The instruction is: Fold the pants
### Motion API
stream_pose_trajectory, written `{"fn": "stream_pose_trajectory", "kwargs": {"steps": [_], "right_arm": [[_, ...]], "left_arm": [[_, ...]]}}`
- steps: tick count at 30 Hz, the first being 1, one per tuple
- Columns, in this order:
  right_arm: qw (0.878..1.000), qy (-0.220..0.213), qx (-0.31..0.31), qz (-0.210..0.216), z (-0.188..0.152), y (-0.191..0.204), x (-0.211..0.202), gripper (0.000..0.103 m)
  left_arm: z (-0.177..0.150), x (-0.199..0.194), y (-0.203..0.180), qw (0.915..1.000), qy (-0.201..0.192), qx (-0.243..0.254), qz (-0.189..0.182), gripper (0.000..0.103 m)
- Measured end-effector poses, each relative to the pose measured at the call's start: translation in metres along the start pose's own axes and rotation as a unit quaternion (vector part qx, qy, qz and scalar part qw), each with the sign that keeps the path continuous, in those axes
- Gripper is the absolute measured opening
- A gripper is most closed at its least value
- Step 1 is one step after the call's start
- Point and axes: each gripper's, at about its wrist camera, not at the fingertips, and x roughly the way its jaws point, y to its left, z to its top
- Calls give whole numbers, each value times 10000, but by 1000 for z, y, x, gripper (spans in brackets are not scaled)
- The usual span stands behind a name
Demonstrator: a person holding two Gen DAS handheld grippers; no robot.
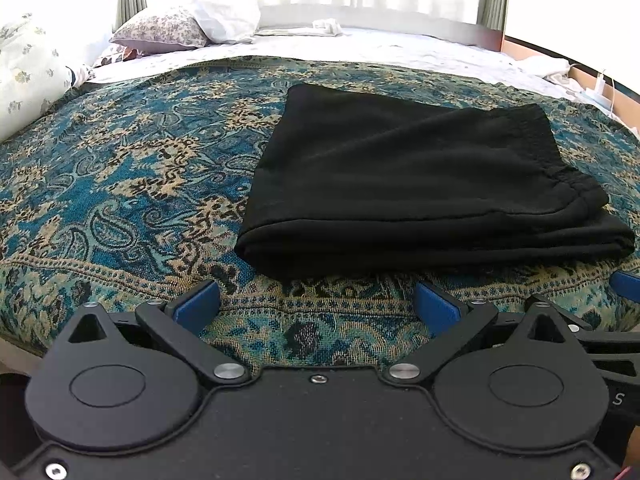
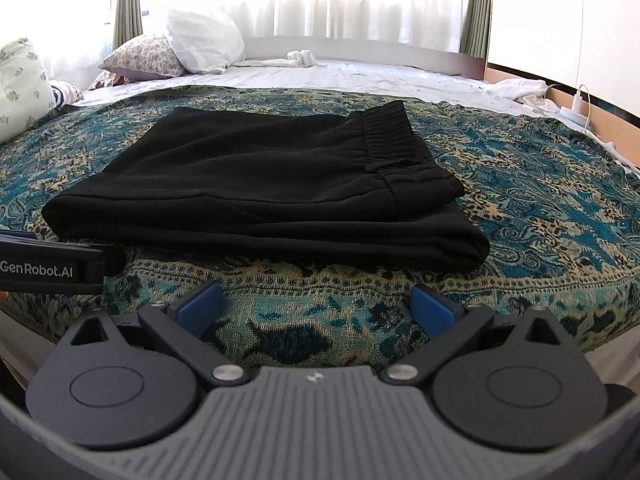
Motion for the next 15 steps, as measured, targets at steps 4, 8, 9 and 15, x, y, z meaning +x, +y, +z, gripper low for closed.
{"fn": "stream_pose_trajectory", "kwargs": {"steps": [4,8,9,15], "right_arm": [[10000,-3,0,-1,0,0,0,103],[10000,-3,-2,-3,0,0,0,103],[10000,-3,0,-2,0,0,0,103],[10000,3,-2,-4,0,0,0,103]], "left_arm": [[0,0,0,10000,-1,-2,-3,103],[0,0,0,10000,-5,-7,-11,103],[0,0,0,10000,-6,-3,-9,103],[0,0,1,10000,-6,2,-22,103]]}}
